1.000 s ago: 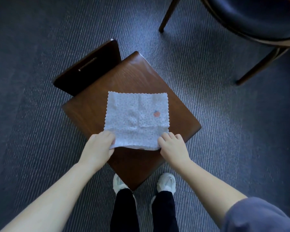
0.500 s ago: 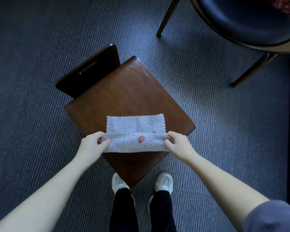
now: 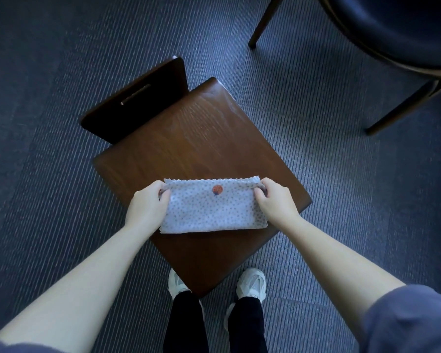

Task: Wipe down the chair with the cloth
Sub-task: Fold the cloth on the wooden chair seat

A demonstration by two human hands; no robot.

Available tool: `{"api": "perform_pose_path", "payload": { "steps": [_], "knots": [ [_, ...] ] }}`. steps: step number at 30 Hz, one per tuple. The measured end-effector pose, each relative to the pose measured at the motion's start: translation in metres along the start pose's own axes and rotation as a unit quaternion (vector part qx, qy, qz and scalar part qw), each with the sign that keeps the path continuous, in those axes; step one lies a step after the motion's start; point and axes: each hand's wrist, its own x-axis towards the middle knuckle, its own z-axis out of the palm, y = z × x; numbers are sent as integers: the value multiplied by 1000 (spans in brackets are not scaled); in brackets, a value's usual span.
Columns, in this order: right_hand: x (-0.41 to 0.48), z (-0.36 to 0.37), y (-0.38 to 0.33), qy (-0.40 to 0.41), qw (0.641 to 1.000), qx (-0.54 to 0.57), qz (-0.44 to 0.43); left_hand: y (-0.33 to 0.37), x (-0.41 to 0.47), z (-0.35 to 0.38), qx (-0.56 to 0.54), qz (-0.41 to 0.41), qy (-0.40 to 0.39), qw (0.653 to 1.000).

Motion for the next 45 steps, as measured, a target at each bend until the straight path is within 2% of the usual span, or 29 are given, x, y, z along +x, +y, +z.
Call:
{"api": "perform_pose_path", "payload": {
  "steps": [8, 10, 12, 14, 18, 21, 27, 30, 36, 41, 45],
  "knots": [
    [7, 11, -5, 68, 995, -64, 45, 1, 5, 11, 28, -32, 60, 997],
    [5, 9, -7, 100, 991, -88, 33, 4, 0, 7, 45, -33, 85, 995],
    [-1, 11, -5, 167, 975, -142, -44, 5, -7, 6, 96, 18, 130, 987],
    [-9, 18, 0, 199, 951, -195, -138, 2, -15, 10, 150, 110, 145, 972],
    [-22, 40, 8, 143, 919, -269, -251, -4, -26, 32, 263, 241, 76, 931],
    [-23, 56, 9, 91, 907, -293, -289, -5, -25, 48, 317, 279, 36, 906],
    [-12, 75, 10, 45, 892, -328, -307, -7, -11, 63, 327, 293, 25, 898],
    [-4, 83, 12, 58, 886, -340, -311, -12, -3, 71, 337, 304, 27, 891],
    [23, 75, 12, 94, 880, -335, -324, -12, 20, 67, 322, 285, 59, 901],
    [42, 47, 21, 109, 894, -350, -257, -25, 32, 48, 307, 213, 92, 923],
    [39, 43, 18, 131, 910, -334, -209, -32, 28, 47, 290, 190, 103, 932]
  ]
}}
